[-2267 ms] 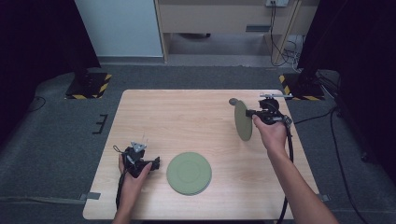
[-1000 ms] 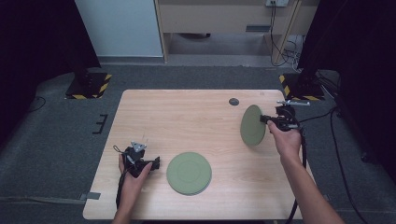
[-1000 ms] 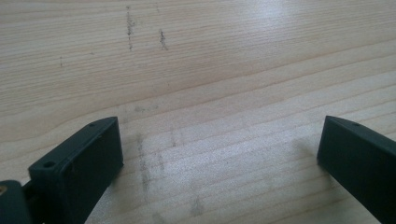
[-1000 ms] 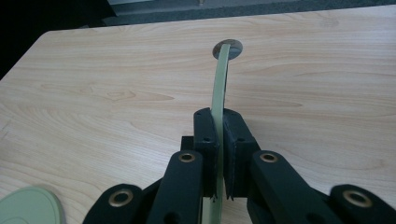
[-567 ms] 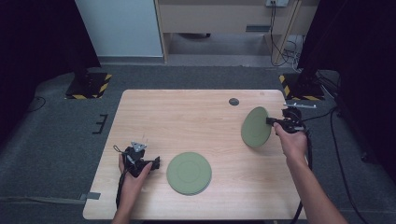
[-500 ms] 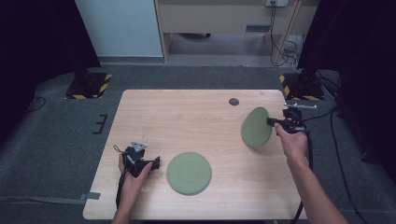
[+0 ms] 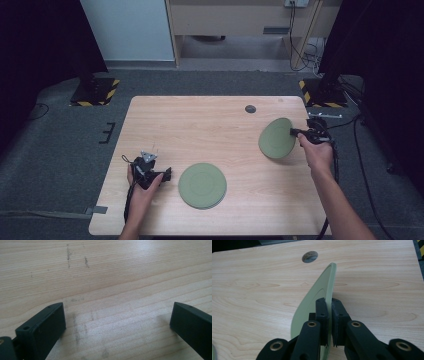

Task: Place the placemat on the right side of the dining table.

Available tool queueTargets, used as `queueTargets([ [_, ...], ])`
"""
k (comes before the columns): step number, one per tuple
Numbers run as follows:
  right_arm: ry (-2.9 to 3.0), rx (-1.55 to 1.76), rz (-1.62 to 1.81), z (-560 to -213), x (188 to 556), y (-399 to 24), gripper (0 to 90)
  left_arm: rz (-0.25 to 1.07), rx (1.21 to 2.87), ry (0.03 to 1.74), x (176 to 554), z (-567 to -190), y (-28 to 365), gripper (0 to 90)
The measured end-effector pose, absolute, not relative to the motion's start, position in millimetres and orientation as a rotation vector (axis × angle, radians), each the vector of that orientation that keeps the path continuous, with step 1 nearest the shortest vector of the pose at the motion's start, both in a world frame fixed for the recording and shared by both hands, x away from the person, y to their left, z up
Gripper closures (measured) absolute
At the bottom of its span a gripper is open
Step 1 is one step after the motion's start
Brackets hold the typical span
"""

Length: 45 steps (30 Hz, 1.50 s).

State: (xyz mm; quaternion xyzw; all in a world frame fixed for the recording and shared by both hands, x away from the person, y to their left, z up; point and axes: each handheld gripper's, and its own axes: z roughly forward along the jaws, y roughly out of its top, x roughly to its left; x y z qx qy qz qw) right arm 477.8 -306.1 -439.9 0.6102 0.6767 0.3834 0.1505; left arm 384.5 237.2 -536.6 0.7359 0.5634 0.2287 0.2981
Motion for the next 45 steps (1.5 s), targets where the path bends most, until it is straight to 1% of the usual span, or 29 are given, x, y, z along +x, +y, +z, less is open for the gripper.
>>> queueTargets([
  [13, 1.903, 1.874, 1.132, -482.6, 486.3, -338.2, 85.9, 0.604, 1.96, 1.487, 388.1, -536.7, 236.8, 0.0],
  [20, 1.907, 1.904, 1.112, -498.4, 490.0, -345.5, 85.7, 0.599, 1.966, 1.478, 390.5, -536.7, 236.9, 0.0],
  [29, 1.895, 1.945, 1.142, -508.2, 491.6, -354.7, 84.0, 0.599, 1.968, 1.477, 390.9, -536.6, 237.0, 0.0],
  [45, 1.9, 1.962, 1.111, -514.4, 487.4, -360.3, 79.6, 0.599, 1.968, 1.476, 390.9, -536.7, 237.0, 0.0],
])
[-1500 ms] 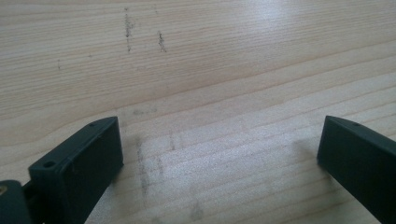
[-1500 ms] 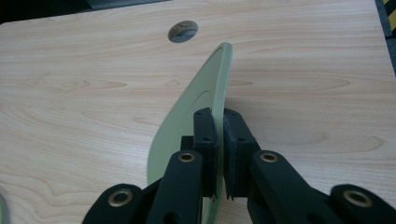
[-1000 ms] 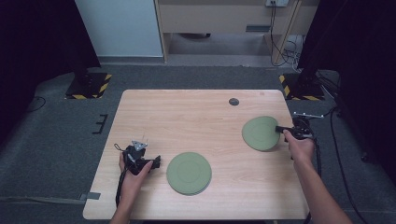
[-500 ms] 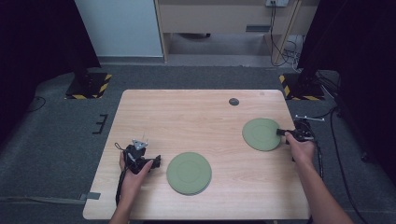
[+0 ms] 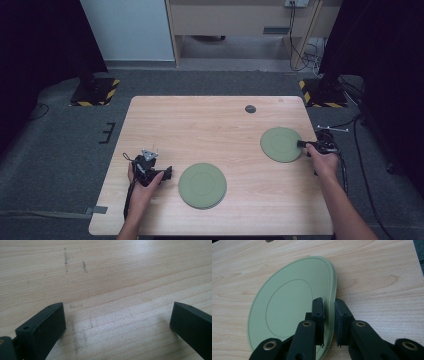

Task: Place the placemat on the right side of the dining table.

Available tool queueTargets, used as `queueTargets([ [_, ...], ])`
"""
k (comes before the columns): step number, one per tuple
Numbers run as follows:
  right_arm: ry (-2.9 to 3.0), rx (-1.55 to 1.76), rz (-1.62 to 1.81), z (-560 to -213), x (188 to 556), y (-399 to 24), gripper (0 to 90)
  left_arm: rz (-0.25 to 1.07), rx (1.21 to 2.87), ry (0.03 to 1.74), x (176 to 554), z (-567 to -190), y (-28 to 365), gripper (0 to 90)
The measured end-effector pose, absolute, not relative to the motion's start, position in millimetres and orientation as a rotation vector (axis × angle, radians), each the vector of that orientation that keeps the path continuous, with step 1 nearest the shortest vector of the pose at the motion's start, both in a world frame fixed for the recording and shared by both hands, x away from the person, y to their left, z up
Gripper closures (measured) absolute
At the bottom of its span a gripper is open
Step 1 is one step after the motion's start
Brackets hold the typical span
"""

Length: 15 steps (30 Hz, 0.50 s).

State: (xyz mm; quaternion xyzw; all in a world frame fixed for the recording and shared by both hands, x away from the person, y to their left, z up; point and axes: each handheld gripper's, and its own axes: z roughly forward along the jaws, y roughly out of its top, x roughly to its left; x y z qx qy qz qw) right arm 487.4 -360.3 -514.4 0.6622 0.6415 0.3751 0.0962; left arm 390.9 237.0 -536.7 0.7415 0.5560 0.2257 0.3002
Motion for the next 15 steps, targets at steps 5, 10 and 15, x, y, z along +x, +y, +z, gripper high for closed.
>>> queueTargets([
  [5, 1.896, 1.976, 1.105, -518.2, 489.3, -361.7, 78.5, 0.599, 1.969, 1.476, 390.9, -536.7, 237.0, 0.0],
  [10, 1.888, 1.98, 1.087, -520.4, 490.9, -362.7, 74.5, 0.599, 1.969, 1.475, 391.0, -536.7, 237.0, 0.0],
  [15, 1.881, 1.981, 1.079, -521.6, 492.0, -362.9, 73.9, 0.598, 1.97, 1.474, 391.1, -536.6, 237.1, 0.0],
])
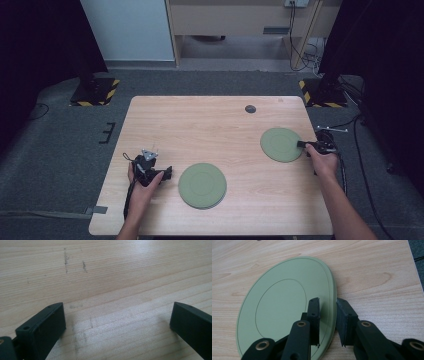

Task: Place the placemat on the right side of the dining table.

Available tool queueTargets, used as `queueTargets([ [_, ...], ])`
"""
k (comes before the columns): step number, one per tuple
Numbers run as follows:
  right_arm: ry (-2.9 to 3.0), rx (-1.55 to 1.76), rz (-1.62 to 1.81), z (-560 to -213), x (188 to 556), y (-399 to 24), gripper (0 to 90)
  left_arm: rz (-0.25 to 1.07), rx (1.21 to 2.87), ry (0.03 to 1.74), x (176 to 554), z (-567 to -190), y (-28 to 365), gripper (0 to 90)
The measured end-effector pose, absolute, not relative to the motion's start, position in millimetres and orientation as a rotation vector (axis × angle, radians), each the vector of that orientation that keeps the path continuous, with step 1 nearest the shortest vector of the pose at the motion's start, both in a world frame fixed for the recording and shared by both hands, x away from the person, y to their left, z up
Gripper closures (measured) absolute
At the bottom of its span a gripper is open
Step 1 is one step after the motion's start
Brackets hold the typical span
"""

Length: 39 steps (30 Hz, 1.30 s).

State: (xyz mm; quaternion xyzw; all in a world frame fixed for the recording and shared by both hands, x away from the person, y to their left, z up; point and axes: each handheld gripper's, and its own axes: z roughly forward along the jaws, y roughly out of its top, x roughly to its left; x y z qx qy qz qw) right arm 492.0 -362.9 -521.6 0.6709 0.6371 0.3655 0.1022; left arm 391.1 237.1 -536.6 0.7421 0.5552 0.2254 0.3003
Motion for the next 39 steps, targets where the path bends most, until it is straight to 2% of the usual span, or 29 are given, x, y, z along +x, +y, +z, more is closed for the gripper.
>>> queueTargets([
  [19, 1.891, 1.951, 0.999, -522.8, 500.1, -360.9, 72.3, 0.598, 1.97, 1.473, 391.1, -536.7, 237.1, 0.0],
  [30, 1.863, 1.956, 1.026, -522.6, 502.0, -359.7, 58.1, 0.599, 1.97, 1.473, 391.1, -536.7, 237.1, 0.0],
  [36, 1.854, 1.957, 1.052, -521.2, 502.5, -360.2, 44.0, 0.599, 1.97, 1.473, 391.1, -536.7, 237.1, 0.0],
  [39, 1.848, 1.99, 1.06, -521.4, 503.6, -360.8, 34.1, 0.598, 1.97, 1.473, 391.1, -536.7, 237.1, 0.0],
])
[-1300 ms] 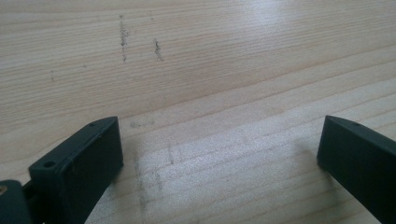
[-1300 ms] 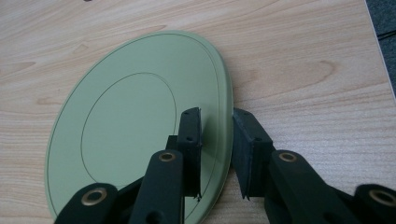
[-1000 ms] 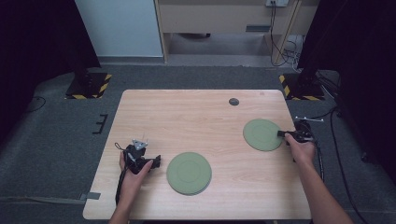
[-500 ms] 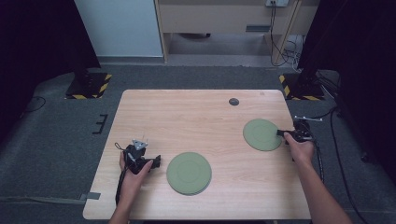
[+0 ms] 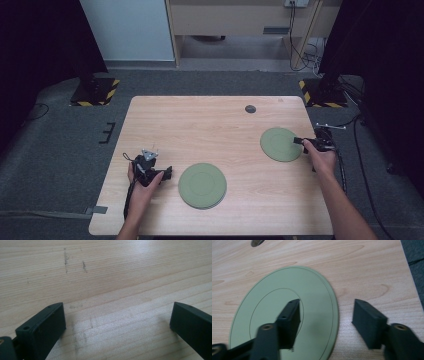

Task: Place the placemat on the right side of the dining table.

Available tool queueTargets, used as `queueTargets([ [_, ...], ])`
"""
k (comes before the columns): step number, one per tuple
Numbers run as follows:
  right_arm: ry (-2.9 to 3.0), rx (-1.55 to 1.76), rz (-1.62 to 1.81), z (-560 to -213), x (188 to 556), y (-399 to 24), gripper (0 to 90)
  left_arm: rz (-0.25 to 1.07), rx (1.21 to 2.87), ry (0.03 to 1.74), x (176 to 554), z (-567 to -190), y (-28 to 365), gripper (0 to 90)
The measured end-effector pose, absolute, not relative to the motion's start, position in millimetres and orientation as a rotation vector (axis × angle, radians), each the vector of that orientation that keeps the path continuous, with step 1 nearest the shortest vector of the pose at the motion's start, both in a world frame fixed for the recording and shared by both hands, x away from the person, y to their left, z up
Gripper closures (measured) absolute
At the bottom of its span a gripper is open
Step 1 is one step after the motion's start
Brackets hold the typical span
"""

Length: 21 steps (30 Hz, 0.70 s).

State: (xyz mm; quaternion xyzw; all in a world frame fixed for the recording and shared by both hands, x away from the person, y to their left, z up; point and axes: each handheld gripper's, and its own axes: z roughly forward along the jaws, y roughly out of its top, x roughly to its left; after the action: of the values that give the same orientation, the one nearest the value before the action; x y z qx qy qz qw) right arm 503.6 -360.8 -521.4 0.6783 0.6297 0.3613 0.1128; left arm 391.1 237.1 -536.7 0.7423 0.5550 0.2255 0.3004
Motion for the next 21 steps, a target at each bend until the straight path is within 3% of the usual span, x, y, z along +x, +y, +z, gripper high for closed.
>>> queueTargets([
  [9, 1.823, 1.994, 1.162, -515.8, 503.9, -356.9, 17.1, 0.598, 1.969, 1.474, 391.2, -536.7, 237.0, 0.0],
  [21, 1.855, 1.895, 1.142, -501.6, 497.9, -348.2, 12.0, 0.599, 1.97, 1.473, 391.2, -536.7, 237.1, 0.0],
])
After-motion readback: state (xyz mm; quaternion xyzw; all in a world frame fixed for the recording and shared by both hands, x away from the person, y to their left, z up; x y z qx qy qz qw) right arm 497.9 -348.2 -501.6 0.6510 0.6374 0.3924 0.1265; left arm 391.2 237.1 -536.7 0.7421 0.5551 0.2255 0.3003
